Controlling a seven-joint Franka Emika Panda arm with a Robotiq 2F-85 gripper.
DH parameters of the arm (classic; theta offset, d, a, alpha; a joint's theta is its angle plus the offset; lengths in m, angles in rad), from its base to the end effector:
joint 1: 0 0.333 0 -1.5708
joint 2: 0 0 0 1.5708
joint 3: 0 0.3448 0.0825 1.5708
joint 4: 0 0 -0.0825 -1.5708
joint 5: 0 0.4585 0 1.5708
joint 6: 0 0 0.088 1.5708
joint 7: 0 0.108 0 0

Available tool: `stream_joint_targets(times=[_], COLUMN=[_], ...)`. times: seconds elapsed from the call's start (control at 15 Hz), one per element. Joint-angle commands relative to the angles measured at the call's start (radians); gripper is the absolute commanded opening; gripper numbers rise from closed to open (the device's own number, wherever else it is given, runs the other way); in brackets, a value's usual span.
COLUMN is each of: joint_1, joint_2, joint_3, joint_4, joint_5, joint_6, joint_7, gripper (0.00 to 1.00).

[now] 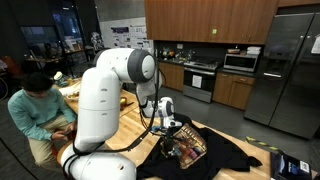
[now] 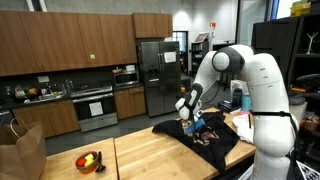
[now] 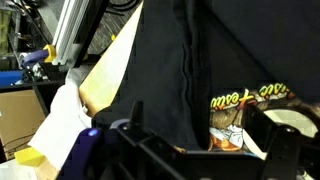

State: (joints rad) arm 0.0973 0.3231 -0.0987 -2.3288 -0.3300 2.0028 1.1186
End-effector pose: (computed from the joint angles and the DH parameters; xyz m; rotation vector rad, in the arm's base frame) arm 0.4843 -0.0244 0.1317 2.2743 -1.0777 -0.5246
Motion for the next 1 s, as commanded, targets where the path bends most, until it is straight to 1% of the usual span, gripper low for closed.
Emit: stream_joint_targets(times=[0.0,0.07,0.27,0.6,0.93], joint_1=[-0.014,-0.015,-0.018,-0.023,-0.058], joint_2=[-0.036,-0.036,-0.038,-0.083,-0.14], joint_3=[-0.004,-0.006,-0.01,-0.031,-0.053], joint_4=[-0.061,-0.066,-0.077,-0.109,-0.17], joint_5=[-0.012,-0.013,-0.013,-0.03,-0.021], joint_6=[0.056,0.064,0.075,0.065,0.07], joint_7=[0.008,0.006,0.007,0.03,0.037], gripper=[0.68,0.61,0.34,0.0,0.01])
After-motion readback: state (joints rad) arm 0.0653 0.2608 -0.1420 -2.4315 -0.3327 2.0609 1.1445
